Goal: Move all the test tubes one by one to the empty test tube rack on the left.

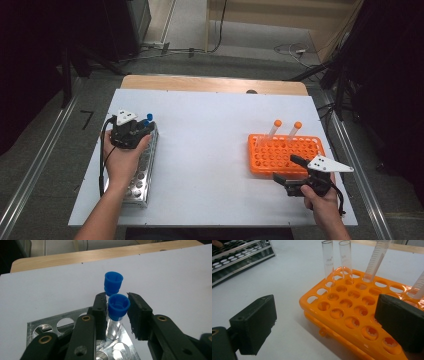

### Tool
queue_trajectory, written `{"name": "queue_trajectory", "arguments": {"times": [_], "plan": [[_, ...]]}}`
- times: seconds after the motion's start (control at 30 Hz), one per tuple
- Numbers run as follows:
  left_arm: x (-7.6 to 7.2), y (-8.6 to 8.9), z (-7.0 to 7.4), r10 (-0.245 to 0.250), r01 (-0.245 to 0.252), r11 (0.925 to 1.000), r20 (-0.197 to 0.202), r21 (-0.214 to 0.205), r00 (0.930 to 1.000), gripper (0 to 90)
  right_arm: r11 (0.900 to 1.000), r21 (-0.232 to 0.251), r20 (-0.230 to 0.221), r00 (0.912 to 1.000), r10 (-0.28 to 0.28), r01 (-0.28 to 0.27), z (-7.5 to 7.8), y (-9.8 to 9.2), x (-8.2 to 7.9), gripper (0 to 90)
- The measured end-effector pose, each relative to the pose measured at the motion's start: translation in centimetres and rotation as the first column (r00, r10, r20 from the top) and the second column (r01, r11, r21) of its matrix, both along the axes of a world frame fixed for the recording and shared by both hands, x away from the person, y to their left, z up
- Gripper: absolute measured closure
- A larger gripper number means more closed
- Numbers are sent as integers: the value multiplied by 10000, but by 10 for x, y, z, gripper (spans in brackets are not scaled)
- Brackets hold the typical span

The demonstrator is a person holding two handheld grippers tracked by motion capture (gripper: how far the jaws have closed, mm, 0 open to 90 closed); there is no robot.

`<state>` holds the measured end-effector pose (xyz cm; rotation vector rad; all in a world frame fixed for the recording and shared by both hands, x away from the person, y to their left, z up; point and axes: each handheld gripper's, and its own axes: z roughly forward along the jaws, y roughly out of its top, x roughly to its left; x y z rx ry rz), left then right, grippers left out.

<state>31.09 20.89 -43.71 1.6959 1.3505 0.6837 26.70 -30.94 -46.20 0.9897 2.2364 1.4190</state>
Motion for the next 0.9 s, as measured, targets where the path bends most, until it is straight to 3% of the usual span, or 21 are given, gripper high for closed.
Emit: {"name": "queue_trajectory", "arguments": {"times": [0.13,0.2,0.23,0.53,0.77,0.9], "plan": [[-3,2,3,10,-4,9991,144,-425,9999,556,10000,25,-12,10000,-26,27,0,0,1,27],[-6,3,5,-54,74,9974,286,-723,9996,431,10000,77,-13,10000,-61,61,1,0,1,29],[-8,3,6,-76,105,9967,367,-799,9993,431,10000,77,-13,10000,-61,61,1,0,1,29],[-31,-6,16,-490,613,9901,979,-1264,9940,157,9997,81,46,9998,-217,216,2,0,5,33],[-50,-24,25,-1201,1405,9801,1441,-1405,9822,48,9986,231,122,9988,-479,476,8,-1,10,53],[-61,-35,28,-1638,1910,9699,1752,-1514,9708,10,9984,227,218,9984,-516,511,10,3,14,103]]}}
